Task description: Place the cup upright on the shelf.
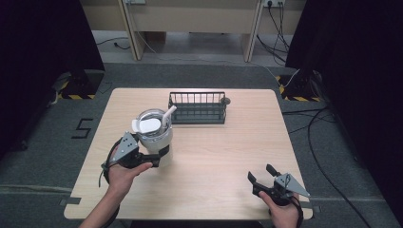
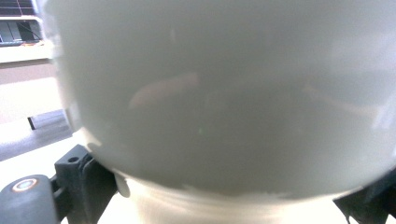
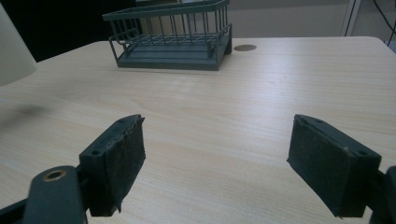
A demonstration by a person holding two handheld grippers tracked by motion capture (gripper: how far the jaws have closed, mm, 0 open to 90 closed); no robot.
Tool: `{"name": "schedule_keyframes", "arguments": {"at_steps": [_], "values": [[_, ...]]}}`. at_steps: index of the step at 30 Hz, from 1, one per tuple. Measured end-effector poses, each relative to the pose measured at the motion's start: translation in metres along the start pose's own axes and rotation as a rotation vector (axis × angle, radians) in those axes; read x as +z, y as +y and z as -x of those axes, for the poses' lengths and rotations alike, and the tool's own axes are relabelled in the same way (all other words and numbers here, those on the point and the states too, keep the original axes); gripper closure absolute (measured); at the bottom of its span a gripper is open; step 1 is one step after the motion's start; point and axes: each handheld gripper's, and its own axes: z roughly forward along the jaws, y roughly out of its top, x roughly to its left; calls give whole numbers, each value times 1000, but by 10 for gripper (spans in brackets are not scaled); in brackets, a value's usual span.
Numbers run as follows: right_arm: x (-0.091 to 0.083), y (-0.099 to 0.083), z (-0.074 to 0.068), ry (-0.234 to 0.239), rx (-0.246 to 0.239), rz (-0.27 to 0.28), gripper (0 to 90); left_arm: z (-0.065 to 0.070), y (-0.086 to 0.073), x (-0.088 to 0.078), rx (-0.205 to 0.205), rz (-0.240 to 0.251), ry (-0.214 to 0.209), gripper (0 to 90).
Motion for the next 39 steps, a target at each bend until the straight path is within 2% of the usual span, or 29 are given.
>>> {"name": "schedule_keyframes", "arguments": {"at_steps": [18,31,39], "values": [[0,0,0,-5,0,4,186,-14,19,33,-4,0,10,87],[-1,1,-1,-11,-41,10,185,-27,44,55,5,25,27,87],[1,2,-4,-2,-76,4,118,-33,54,69,6,27,33,87]]}}
